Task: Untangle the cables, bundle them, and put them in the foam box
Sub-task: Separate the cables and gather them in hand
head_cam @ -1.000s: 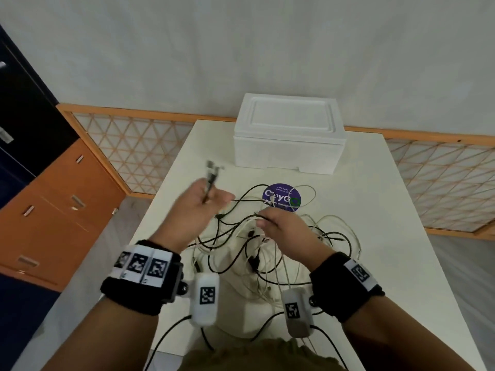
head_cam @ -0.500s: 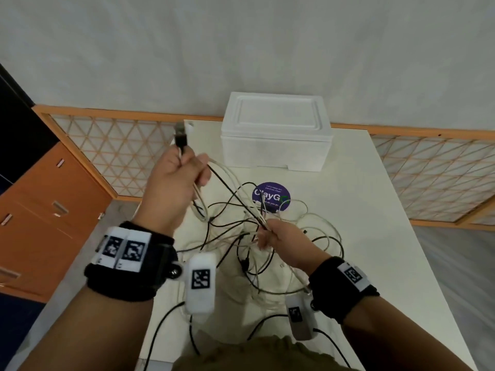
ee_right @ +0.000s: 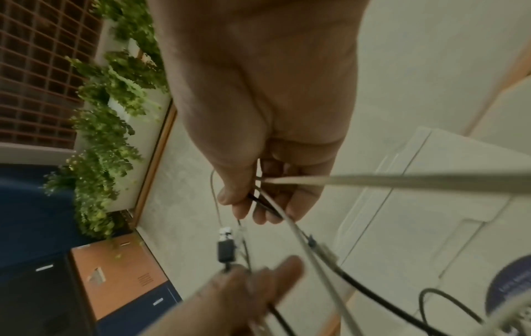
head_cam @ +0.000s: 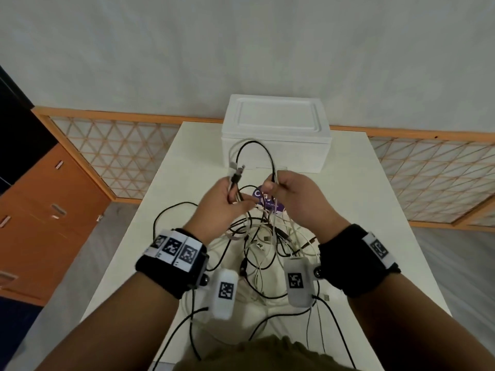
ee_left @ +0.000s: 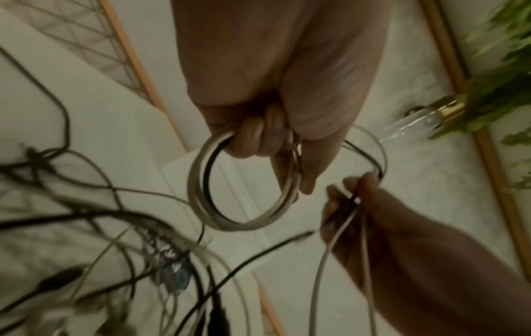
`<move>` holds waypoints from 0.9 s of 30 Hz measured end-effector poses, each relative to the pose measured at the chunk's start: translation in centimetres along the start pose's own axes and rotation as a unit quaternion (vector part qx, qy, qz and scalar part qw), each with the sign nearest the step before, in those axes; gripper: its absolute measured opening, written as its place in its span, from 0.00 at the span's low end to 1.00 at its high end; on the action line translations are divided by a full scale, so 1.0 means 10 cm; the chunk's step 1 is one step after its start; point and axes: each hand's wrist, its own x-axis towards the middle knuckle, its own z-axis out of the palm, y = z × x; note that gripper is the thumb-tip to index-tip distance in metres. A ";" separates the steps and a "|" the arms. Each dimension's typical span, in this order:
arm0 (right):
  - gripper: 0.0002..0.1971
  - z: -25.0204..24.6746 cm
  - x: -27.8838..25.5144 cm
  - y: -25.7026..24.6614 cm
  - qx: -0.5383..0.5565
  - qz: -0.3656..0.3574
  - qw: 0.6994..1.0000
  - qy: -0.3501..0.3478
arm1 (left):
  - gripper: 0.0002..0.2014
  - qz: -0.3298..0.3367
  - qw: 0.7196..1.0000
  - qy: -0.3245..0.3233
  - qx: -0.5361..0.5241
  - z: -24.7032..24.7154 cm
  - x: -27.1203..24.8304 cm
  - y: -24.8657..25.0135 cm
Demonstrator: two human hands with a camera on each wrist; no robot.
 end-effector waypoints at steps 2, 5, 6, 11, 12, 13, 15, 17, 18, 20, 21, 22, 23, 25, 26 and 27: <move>0.11 -0.04 -0.01 -0.10 0.039 -0.012 0.999 0.009 | 0.16 -0.018 0.999 -0.022 -0.020 0.13 -0.03 -0.07; 0.11 -0.07 -0.05 -0.23 0.158 -0.022 0.987 0.022 | 0.19 -0.011 0.995 -0.087 -0.044 0.30 -0.12 -0.07; 0.11 -0.08 -0.06 -0.25 0.175 -0.024 0.984 0.030 | 0.16 -0.005 0.995 -0.087 -0.046 0.34 -0.12 -0.09; 0.12 -0.11 -0.05 -0.12 0.212 0.008 0.975 0.072 | 0.16 0.021 0.997 0.018 -0.078 0.27 -0.01 0.07; 0.11 -0.11 -0.06 -0.04 0.225 0.029 0.972 0.061 | 0.14 0.037 0.994 0.026 -0.097 0.23 0.01 0.12; 0.13 -0.09 -0.07 0.05 0.233 0.048 0.971 0.032 | 0.13 0.055 0.991 0.030 -0.116 0.18 0.03 0.17; 0.20 -0.03 -0.11 0.22 0.207 0.055 0.974 -0.068 | 0.16 0.075 0.983 0.038 -0.160 0.13 0.04 0.30; 0.20 0.10 -0.13 0.32 0.110 0.030 0.979 -0.168 | 0.21 0.078 0.975 0.044 -0.203 0.08 0.06 0.40; 0.16 0.18 -0.14 0.36 0.045 0.027 0.980 -0.194 | 0.22 0.080 0.972 0.045 -0.215 0.06 0.08 0.44; 0.08 0.26 -0.14 0.43 -0.091 0.029 0.976 -0.196 | 0.22 0.084 0.970 0.052 -0.223 -0.01 0.09 0.57; 0.07 0.28 -0.15 0.44 -0.138 0.033 0.973 -0.183 | 0.22 0.092 0.969 0.055 -0.221 -0.05 0.09 0.64; 0.07 0.29 -0.15 0.46 -0.156 0.043 0.973 -0.166 | 0.23 0.102 0.969 0.057 -0.217 -0.10 0.09 0.68; 0.09 0.28 -0.14 0.50 -0.143 0.057 0.976 -0.152 | 0.23 0.112 0.968 0.054 -0.218 -0.14 0.07 0.74; 0.10 0.25 -0.10 0.51 -0.057 0.084 0.988 -0.116 | 0.23 0.121 0.967 0.047 -0.217 -0.21 0.04 0.77; 0.10 0.23 -0.08 0.48 -0.008 0.093 0.991 -0.093 | 0.23 0.118 0.967 0.043 -0.220 -0.21 0.03 0.74; 0.10 0.20 -0.06 0.43 0.054 0.106 0.991 -0.067 | 0.23 0.110 0.967 0.038 -0.225 -0.20 0.02 0.69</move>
